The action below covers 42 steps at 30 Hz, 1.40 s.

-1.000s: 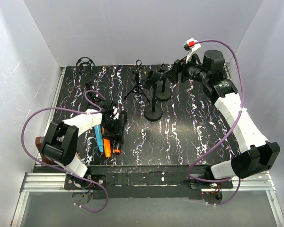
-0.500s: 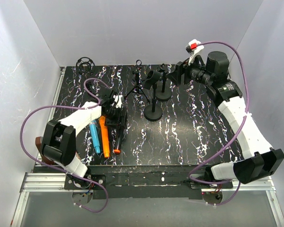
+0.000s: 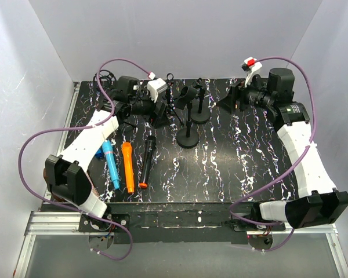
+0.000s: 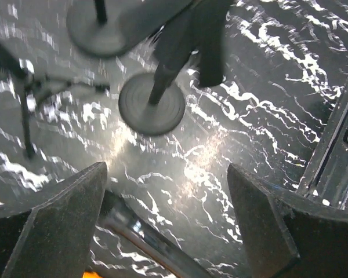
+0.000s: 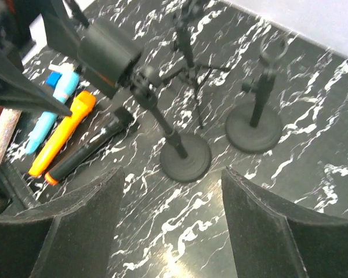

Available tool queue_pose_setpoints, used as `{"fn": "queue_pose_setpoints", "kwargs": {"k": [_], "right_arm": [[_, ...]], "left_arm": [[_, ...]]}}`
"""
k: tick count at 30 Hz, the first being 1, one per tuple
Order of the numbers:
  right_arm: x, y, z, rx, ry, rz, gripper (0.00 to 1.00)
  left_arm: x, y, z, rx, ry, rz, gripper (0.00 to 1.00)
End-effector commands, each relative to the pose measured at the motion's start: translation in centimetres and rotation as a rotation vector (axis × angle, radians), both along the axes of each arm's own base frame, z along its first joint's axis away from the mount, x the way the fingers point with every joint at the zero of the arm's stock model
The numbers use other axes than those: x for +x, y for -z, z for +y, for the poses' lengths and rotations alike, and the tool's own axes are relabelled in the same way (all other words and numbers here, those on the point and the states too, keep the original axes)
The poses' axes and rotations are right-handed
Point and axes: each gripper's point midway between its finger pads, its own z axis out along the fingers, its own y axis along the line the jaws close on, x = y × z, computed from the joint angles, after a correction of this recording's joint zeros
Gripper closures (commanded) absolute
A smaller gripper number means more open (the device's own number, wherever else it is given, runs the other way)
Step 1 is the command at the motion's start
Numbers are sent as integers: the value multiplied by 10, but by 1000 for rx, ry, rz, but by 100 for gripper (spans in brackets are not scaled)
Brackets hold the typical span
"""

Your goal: Remove the microphone from the stand

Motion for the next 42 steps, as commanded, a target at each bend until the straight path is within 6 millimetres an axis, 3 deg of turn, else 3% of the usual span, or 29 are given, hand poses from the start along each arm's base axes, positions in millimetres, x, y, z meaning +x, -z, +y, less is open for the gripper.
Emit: {"fn": "queue_pose_setpoints", "kwargs": {"k": [1,5,9,21,27,32,34,38,42], "right_arm": [[-27,22,10,25,-134,73,26],[-38,30,25,76,-267,82,26],[-23,37,40,55,-302,22,26],[46,41,88,99,-435,-134,24],[46,40,109,195,-552,-147,24],[46,46,121,253,-610,-117,27],[50,45,125,269,-616,-129,31],[50,54,132,278,-637,-90,48],[49,57,136,273,-617,-63,75]], "left_arm": [[-7,-71,-18,-67,289,-348,14],[15,-100,-29,-113,261,-403,12],[26,-101,-31,-112,235,-390,13],[-3,-109,1,29,91,-449,12],[-12,-107,10,117,72,-451,12],[-3,-99,16,179,58,-438,12],[1,-99,17,197,56,-438,12],[5,-97,16,212,61,-441,13],[-1,-93,8,154,88,-442,15]]}}
